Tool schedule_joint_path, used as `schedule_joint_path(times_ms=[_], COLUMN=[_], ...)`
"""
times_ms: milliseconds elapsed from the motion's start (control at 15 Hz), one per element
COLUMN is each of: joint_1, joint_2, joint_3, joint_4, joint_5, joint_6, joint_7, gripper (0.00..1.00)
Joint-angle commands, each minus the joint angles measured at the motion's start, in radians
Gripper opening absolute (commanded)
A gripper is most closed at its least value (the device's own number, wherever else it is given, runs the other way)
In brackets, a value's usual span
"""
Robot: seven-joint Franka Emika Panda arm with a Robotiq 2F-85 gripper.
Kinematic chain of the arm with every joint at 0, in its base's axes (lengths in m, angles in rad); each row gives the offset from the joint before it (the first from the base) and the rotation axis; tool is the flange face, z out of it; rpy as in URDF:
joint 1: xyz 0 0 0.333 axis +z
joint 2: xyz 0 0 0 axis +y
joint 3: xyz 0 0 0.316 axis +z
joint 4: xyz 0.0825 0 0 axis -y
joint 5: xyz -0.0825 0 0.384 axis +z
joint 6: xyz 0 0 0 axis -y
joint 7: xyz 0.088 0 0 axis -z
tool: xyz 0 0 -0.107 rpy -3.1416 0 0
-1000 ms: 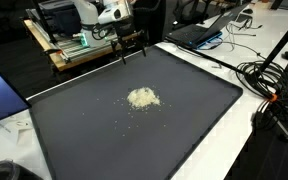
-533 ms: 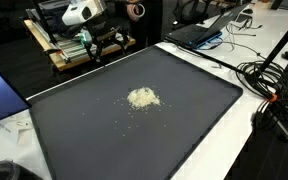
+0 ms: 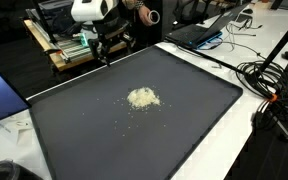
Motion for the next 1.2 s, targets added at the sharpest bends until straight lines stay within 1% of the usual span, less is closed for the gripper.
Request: schedule_joint_path(times_ms=[0,400,467,533,933,1000,1067,1133], joint_1=[0.048,0.120,0.098,0.104,0.098,0.099,0.114,0.120], joint_2=[0.123,0.279,0.205,0.221,0.223,0.233,0.267,0.283], joint_3=[-0.007,0.001,0.010,0.012,0.012,0.018,0.012,0.017], joint_4=[0.218,0.485,0.366,0.388,0.386,0.403,0.445,0.466], joint_5=[-0.112,-0.249,-0.205,-0.209,-0.209,-0.200,-0.214,-0.213], joint_6=[-0.171,-0.360,-0.287,-0.294,-0.293,-0.278,-0.281,-0.287], joint_7=[0.061,0.158,0.127,0.133,0.133,0.128,0.178,0.182], gripper=[1.00,1.00,1.00,1.00,1.00,1.00,1.00,1.00])
